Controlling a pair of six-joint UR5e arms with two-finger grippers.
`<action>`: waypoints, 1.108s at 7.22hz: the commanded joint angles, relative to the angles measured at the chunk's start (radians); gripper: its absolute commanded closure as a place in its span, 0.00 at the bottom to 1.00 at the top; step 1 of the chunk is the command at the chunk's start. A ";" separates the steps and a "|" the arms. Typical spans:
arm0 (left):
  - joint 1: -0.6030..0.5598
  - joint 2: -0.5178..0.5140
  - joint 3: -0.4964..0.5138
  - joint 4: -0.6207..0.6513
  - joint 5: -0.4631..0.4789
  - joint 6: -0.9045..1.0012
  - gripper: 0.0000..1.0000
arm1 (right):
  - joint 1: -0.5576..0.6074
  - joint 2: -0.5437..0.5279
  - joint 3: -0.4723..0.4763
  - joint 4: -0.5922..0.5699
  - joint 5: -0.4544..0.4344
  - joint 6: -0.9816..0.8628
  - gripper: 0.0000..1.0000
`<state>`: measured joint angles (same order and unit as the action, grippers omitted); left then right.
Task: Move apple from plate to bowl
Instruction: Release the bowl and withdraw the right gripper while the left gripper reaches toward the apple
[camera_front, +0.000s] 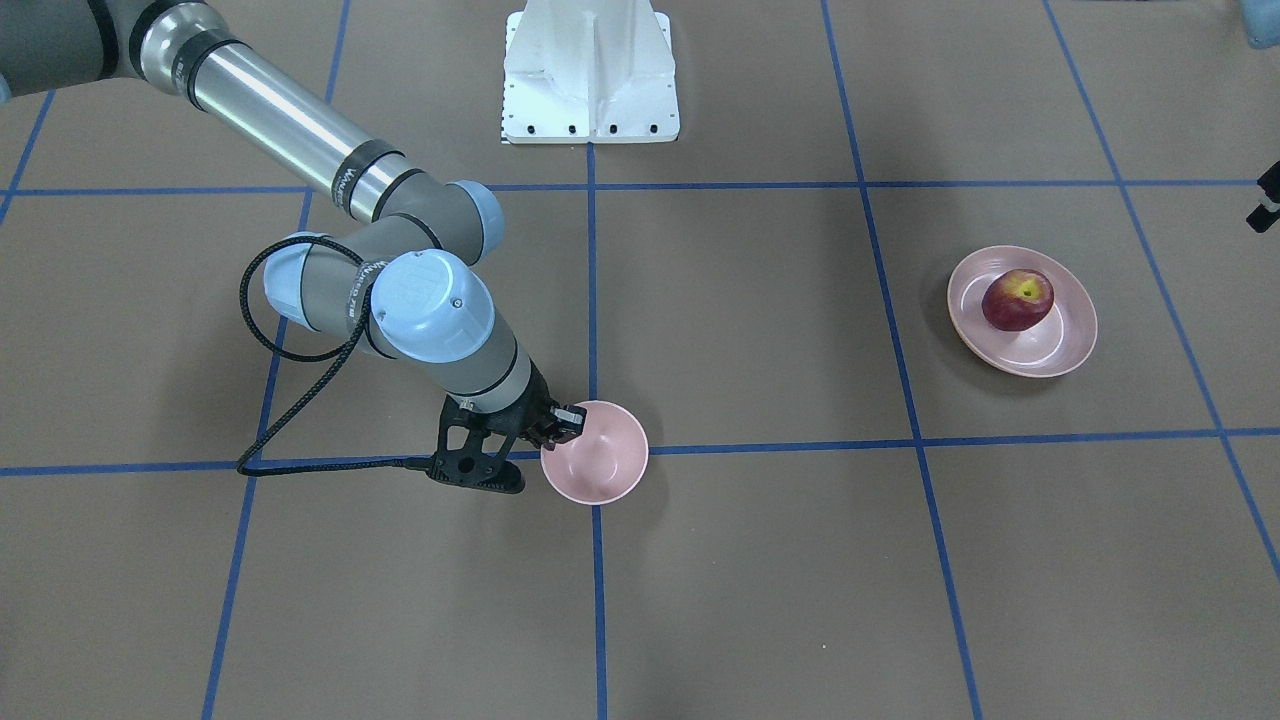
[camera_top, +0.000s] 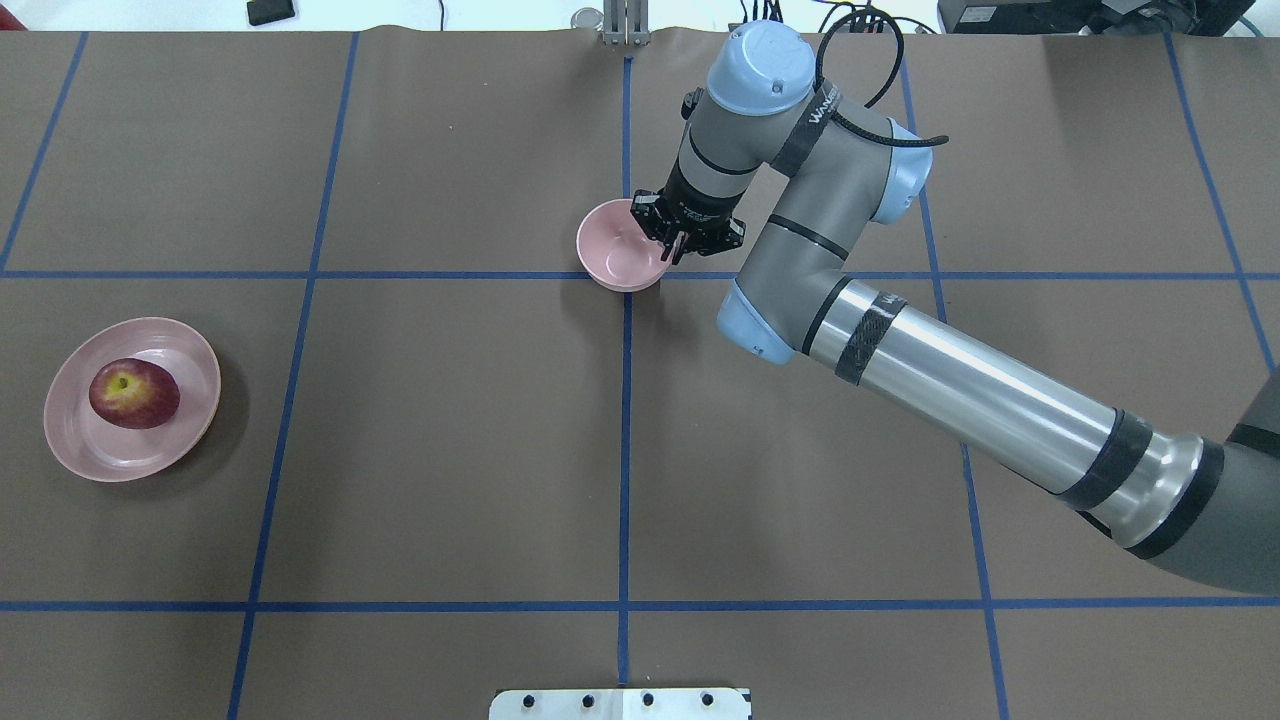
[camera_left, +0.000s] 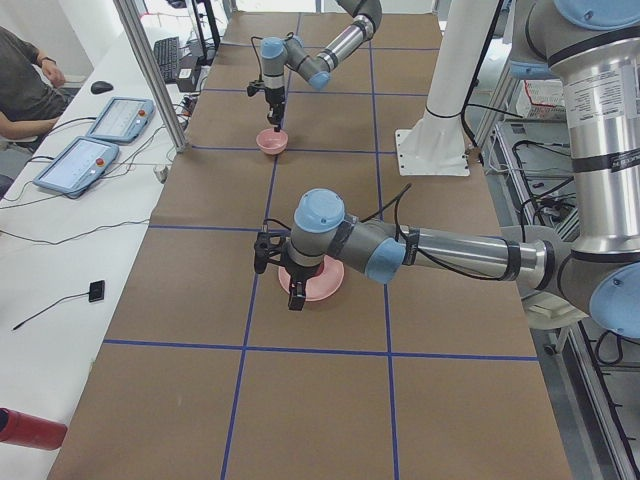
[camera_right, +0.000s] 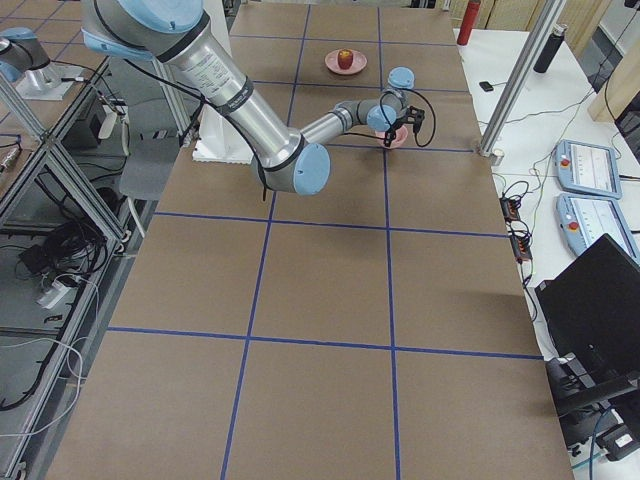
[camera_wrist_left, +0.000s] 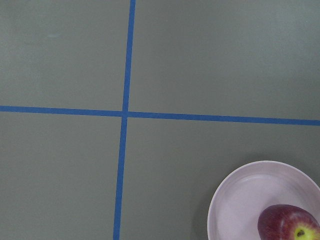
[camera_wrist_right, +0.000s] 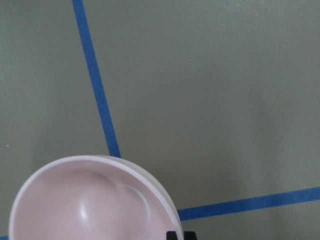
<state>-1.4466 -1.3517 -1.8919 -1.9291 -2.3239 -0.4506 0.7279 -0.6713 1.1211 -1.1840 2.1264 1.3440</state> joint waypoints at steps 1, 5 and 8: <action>0.000 0.000 0.008 0.001 0.000 -0.002 0.02 | -0.002 -0.005 0.026 0.001 0.000 -0.003 0.10; 0.286 -0.131 0.020 0.001 0.017 -0.187 0.02 | 0.216 -0.456 0.500 -0.009 0.193 -0.183 0.03; 0.428 -0.135 0.005 0.001 0.160 -0.347 0.02 | 0.281 -0.729 0.635 0.001 0.213 -0.417 0.02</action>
<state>-1.0782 -1.4816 -1.8862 -1.9286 -2.2256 -0.7423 0.9957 -1.3122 1.7183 -1.1874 2.3413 1.0023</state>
